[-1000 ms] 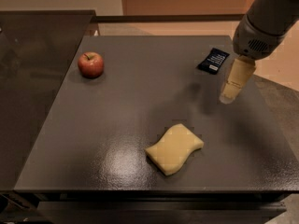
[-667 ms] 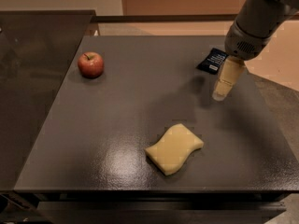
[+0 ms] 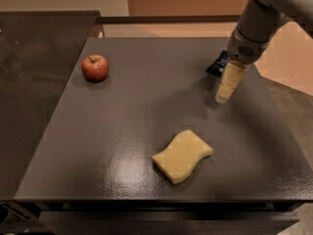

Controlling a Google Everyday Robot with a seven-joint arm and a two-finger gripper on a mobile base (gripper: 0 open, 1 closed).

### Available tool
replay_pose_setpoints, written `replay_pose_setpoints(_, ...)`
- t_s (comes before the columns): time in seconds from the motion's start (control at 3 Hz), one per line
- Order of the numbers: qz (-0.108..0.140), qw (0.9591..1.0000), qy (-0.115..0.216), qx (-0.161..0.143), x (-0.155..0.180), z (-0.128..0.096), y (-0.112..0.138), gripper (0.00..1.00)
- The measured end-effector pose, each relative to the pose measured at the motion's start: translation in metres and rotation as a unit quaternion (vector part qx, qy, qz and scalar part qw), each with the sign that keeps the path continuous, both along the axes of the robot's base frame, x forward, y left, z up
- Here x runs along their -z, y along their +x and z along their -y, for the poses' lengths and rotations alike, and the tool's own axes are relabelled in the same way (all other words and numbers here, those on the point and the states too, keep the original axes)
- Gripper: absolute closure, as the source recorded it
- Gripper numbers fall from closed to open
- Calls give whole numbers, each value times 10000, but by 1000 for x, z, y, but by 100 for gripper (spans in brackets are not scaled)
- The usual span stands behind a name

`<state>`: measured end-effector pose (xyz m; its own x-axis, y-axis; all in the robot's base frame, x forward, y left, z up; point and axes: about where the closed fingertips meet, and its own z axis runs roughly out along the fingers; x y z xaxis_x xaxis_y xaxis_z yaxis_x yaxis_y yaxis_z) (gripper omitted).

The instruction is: Move rxbar blueberry near sponge

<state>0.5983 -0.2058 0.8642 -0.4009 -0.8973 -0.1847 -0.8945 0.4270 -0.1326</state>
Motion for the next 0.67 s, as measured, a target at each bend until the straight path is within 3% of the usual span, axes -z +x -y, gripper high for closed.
replay_pose_setpoints(0.33, 180, 9997, 117, -82, -12, 0, -2, 0)
replay_pose_setpoints(0.67, 499, 9971, 551, -148, -24, 2, 6, 0)
